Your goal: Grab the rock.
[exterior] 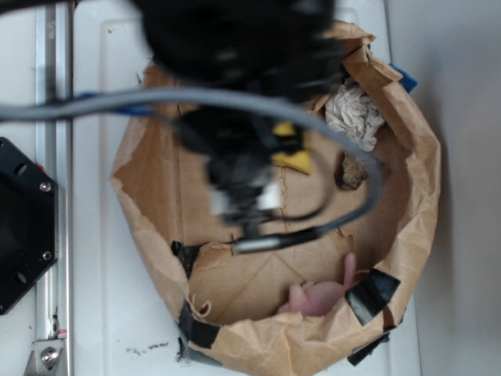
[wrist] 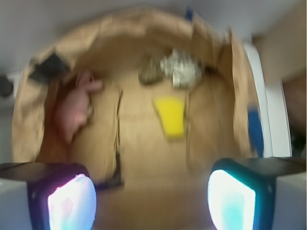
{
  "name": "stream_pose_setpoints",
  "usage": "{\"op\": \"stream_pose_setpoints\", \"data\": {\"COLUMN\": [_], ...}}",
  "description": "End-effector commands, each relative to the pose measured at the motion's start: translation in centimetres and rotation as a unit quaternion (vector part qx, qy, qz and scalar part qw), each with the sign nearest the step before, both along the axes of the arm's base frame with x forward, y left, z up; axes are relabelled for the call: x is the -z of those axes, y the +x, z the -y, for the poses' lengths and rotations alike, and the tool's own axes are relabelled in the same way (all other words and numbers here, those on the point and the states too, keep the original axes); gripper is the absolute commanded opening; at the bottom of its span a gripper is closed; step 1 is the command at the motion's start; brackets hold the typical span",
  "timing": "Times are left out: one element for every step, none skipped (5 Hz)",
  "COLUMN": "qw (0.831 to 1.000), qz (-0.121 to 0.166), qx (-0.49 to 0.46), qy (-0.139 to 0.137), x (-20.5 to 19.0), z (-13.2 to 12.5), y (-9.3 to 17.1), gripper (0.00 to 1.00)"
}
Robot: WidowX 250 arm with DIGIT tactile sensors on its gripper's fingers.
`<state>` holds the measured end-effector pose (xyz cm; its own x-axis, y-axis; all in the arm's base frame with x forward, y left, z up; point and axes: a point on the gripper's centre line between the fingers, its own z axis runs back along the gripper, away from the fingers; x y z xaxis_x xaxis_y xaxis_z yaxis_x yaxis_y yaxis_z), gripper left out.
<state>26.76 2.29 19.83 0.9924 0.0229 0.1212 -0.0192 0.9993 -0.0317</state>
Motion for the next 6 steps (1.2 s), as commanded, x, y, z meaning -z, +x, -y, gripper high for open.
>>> {"op": "stream_pose_setpoints", "data": {"qw": [0.995, 0.995, 0.995, 0.995, 0.993, 0.99], "qz": [0.054, 0.054, 0.054, 0.054, 0.042, 0.026], "qx": [0.077, 0.077, 0.077, 0.077, 0.114, 0.141], "qy": [-0.025, -0.025, -0.025, -0.025, -0.006, 0.006], "x": [2.6, 2.6, 2.6, 2.6, 2.8, 1.8], "z": [1.9, 1.9, 1.9, 1.9, 4.3, 5.7], "y": [9.6, 9.6, 9.6, 9.6, 7.0, 4.0], "gripper": [1.0, 1.0, 1.0, 1.0, 1.0, 1.0]}}
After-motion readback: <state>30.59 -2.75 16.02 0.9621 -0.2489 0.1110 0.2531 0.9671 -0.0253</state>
